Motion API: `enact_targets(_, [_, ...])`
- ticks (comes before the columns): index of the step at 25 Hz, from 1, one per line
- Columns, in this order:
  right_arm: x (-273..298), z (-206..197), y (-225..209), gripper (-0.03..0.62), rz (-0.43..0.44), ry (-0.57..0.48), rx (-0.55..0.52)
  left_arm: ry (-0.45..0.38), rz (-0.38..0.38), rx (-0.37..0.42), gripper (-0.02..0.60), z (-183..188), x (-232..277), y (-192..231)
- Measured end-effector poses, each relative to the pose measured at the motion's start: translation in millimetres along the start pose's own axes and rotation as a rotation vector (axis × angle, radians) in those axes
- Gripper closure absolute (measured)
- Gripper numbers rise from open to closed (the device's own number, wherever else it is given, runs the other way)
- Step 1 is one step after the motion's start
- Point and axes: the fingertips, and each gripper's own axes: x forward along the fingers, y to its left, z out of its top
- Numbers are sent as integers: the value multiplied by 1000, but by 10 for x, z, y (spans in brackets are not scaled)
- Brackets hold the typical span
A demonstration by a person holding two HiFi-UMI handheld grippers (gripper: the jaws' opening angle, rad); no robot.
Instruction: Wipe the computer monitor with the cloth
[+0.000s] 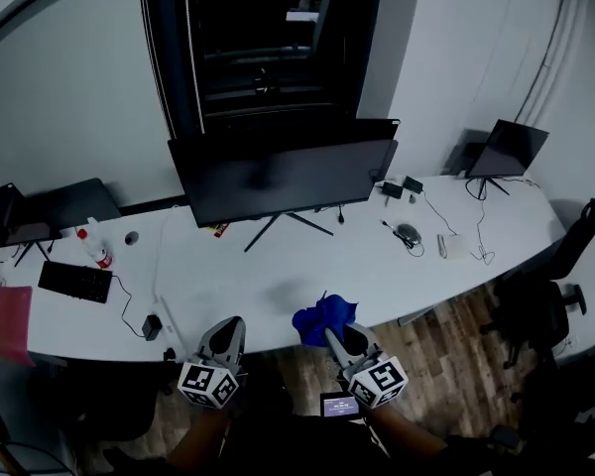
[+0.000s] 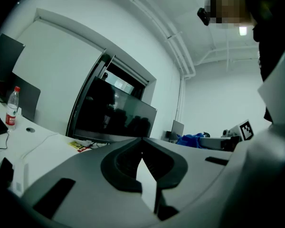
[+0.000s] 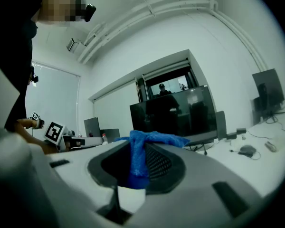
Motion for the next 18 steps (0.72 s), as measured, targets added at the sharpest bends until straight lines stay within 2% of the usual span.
enact_targets(4, [597,157,-64,511,41,4,-31,-10,11,88,588,251,329,408])
enact_targets(12, [1703,660,-35,511,129,-55,-133,-50,57,87,588,595,791,1182])
enact_targets(18, [2311,1306,24,511,209,-170,-193,-34,71,81,588,690,975,1452])
